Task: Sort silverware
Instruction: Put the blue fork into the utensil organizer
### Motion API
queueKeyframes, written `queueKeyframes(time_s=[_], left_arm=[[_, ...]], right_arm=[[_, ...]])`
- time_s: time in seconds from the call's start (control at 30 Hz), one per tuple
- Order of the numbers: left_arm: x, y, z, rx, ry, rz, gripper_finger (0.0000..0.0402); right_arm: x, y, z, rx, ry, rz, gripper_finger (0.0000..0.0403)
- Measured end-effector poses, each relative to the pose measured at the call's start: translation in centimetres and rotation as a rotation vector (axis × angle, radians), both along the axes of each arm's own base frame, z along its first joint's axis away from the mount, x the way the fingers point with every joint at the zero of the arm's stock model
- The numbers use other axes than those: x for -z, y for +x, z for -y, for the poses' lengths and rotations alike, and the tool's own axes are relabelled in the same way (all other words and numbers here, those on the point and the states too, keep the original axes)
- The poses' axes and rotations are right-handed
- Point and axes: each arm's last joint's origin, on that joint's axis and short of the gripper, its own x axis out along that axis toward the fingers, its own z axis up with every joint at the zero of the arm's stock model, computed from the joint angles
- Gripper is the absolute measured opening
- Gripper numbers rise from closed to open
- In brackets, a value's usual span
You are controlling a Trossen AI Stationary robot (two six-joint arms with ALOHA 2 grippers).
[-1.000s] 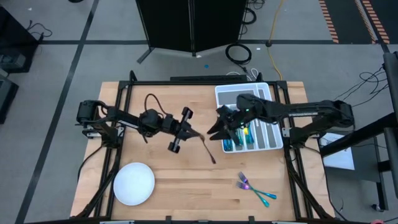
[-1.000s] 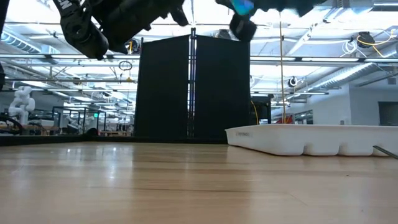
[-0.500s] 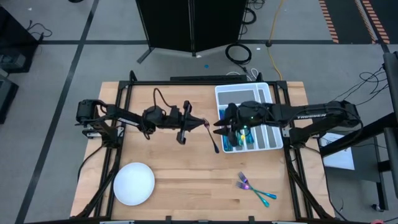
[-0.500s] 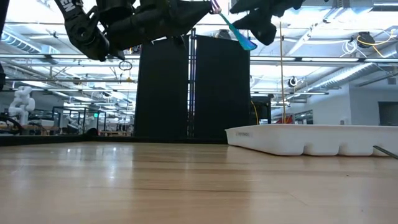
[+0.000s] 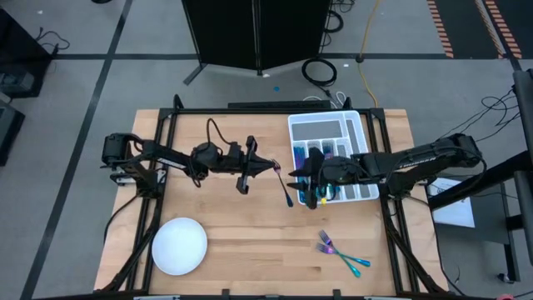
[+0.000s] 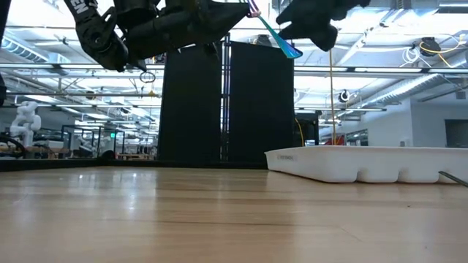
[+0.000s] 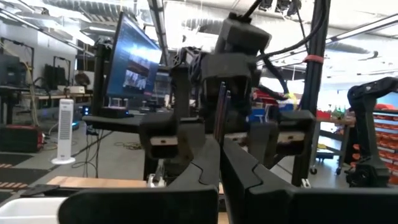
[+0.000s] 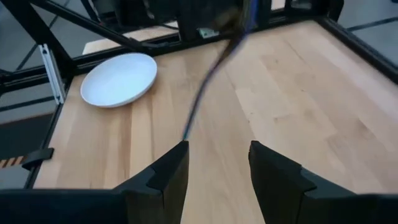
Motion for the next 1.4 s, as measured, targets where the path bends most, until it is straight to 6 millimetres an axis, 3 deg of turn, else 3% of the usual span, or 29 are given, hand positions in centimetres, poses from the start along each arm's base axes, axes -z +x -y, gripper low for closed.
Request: queueKeyframes(time_s=[0.17,0.57,0.8,0.97,1.4], left_arm=[[-0.2,0.1,0.3,0.019,-0.024,-0.001,0.0],[0.1,0.2,0.5,0.044,-0.091,-0.036,0.0],[0.1,0.2,0.4,0.019,-0.108,-0.036,0.0],[0.1,0.3,0.3,-0.008,-0.117,-0.037,0.0],[0.0,0.2,0.2,-0.023,-0.092,-0.028,0.0]], right_arm=[[0.7,-0.2,-0.8,-0.005,0.03,0.001,0.0155],[-1.1,-1.9,-1.5,0.071,0.01,0.076,0.0155],[0.2,-0.7,-1.2,0.138,0.051,0.042,0.0155],[1.1,0.4,-1.6,0.085,0.073,0.041,0.0155],[1.2,1.2,-1.1,0.092,0.06,0.068,0.0155]])
